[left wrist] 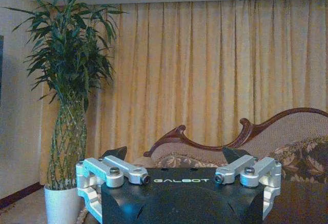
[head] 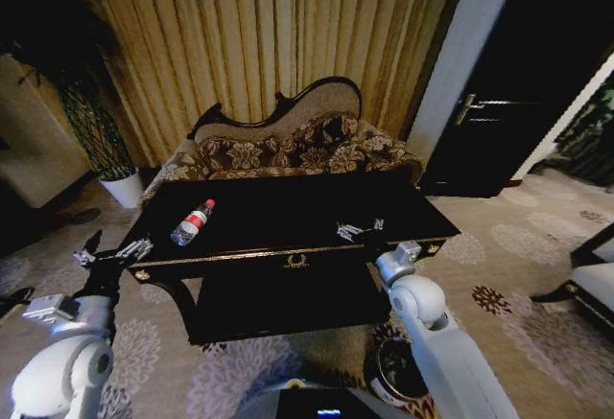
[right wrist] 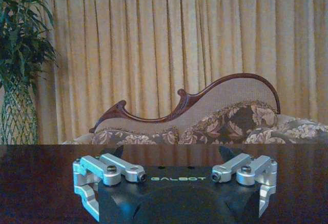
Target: Move to the front of the table and place the trash on the table into the trash bin.
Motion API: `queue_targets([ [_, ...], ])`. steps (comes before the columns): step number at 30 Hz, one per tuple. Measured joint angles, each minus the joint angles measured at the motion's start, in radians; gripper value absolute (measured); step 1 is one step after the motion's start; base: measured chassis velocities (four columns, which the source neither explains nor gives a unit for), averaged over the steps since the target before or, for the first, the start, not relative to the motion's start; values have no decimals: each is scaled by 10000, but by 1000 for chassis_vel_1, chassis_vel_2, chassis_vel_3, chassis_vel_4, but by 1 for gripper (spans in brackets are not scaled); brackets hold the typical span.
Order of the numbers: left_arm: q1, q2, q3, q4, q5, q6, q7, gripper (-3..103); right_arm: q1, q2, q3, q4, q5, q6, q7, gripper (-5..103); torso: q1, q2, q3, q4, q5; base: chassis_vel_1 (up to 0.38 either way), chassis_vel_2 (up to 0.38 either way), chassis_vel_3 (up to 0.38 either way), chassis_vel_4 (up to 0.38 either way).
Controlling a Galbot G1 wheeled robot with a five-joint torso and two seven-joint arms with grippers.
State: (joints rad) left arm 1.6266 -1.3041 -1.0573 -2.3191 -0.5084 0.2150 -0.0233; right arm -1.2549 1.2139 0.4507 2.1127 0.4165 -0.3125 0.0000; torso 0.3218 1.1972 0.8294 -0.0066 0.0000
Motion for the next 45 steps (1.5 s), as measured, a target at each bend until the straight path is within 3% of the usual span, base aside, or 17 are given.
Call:
queue_targets([
  [20, 9, -29, -2, 18, -6, -9, 7, 100, 10, 45, -54, -43, -37, -38, 0, 100, -3, 3, 0, 0, -1, -54, 54, 48, -56],
  [25, 24, 225, 23, 40, -234, 140, 14, 100, 10, 50, 2, -47, -45, -13, -1, 100, 2, 1, 1, 1, -2, -63, 56, 77, -72],
  [29, -127, 962, 23, 169, -1114, 804, 16, 100, -9, 111, 136, -122, -45, 104, 0, 100, 0, 1, 0, 0, 0, 0, 0, 0, 0],
  [30, -222, 1315, -20, 171, -1703, 1327, 14, 100, -51, 147, 225, -131, -45, 131, 0, 100, -4, 3, -1, -1, -1, 0, 0, 0, 0],
  [31, -222, 1315, -20, 171, -1703, 1327, 14, 100, -51, 147, 225, -131, -45, 131, 0, 100, -4, 3, -1, -1, -1, 0, 0, 0, 0],
  [33, -428, 1876, -91, 140, -2498, 2348, -3, 100, -178, 203, 402, -140, -47, 194, -1, 100, -6, 4, -2, 0, -1, 0, 0, 0, 0],
  [34, -428, 1876, -91, 140, -2498, 2348, -3, 100, -178, 203, 402, -140, -47, 194, -1, 100, -6, 4, -2, 0, -1, 0, 0, 0, 0],
  [36, -569, 2129, -119, 43, -3005, 3011, -28, 100, -281, 233, 518, -150, -71, 248, 0, 100, -5, 3, -1, 0, -3, 0, 0, 0, 0],
  [38, -739, 2373, -233, -182, -4141, 4116, -534, 100, -372, 264, 588, -175, -101, 294, 0, 100, -4, 2, 0, -1, -1, 0, 0, 0, 0],
  [39, -739, 2373, -233, -182, -4141, 4116, -534, 100, -372, 264, 588, -175, -101, 294, 0, 100, -4, 2, 0, -1, -1, 0, 0, 0, 0],
  [41, -785, 2648, -415, -267, -4893, 4929, -1037, 100, -420, 316, 637, -219, -163, 331, 0, 100, -4, 2, 0, -1, -1, 0, 0, 0, 0],
  [45, -711, 3102, -643, -170, -5077, 5098, -1305, 100, -460, 449, 642, -410, -307, 426, 0, 100, -4, 3, -1, 2, -2, 0, 0, 0, 0],
])
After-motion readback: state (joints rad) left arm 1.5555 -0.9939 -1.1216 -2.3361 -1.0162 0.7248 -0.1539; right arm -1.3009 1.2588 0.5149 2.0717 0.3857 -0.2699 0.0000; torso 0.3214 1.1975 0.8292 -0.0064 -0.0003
